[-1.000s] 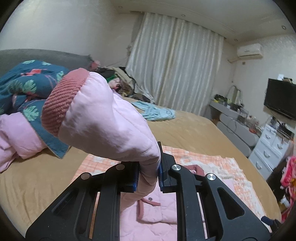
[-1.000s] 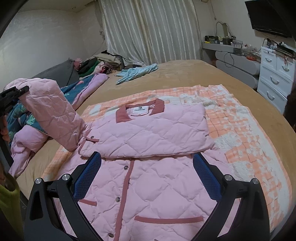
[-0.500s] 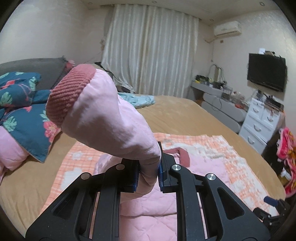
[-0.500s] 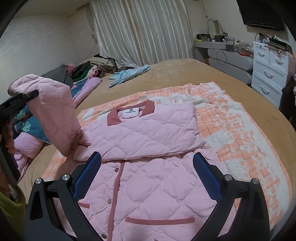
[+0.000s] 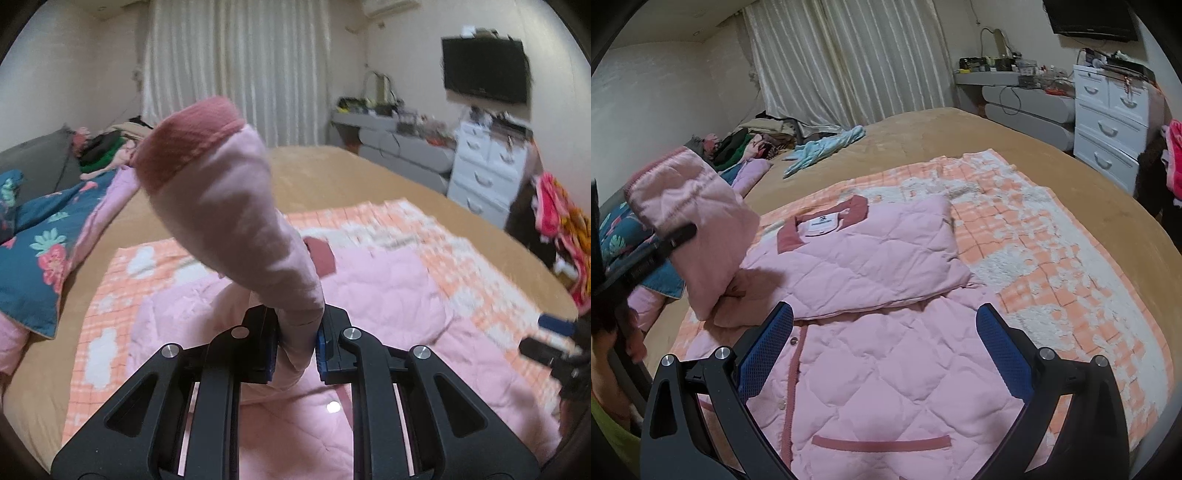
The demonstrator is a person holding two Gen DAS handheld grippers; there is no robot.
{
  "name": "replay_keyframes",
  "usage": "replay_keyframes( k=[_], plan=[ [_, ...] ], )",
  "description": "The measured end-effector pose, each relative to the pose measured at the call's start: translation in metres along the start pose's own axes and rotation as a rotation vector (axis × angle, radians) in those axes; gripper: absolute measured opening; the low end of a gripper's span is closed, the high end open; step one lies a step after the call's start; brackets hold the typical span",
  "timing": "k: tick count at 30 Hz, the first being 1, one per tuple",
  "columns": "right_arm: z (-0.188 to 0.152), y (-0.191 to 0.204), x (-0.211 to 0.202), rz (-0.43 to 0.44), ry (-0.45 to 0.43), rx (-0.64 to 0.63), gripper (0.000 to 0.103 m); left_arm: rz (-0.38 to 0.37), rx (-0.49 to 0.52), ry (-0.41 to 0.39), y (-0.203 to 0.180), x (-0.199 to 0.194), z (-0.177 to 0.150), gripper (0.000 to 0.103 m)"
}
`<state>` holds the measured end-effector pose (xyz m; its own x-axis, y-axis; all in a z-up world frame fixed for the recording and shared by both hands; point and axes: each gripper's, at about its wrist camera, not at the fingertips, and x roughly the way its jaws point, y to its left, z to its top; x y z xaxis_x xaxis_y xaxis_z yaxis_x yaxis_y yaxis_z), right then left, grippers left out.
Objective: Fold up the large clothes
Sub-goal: 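Lift the sleeve with the left tool and carry it across the jacket body, then lower the sleeve onto the jacket body and open the left tool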
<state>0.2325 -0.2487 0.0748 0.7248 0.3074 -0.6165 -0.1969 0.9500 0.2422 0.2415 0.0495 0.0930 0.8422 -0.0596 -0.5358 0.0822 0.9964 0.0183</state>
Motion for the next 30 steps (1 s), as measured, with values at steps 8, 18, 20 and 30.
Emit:
replay_keyframes(
  k=[8,18,20,30],
  plan=[
    [-0.002,-0.027,0.002,-0.039,0.000,0.054,0.099,-0.027,0.050,0.074,-0.021,0.028,-0.018,0.009],
    [-0.004,-0.043,0.007,-0.062,0.005,0.091,0.099,-0.035,0.135,0.151,-0.040,0.056,-0.040,0.010],
    [-0.005,-0.045,0.008,-0.064,0.006,0.094,0.099,-0.034,0.157,0.165,-0.044,0.062,-0.044,0.010],
    [-0.005,-0.048,0.010,-0.081,0.010,0.101,0.099,-0.058,0.281,0.237,-0.070,0.075,-0.066,0.037]
  ],
)
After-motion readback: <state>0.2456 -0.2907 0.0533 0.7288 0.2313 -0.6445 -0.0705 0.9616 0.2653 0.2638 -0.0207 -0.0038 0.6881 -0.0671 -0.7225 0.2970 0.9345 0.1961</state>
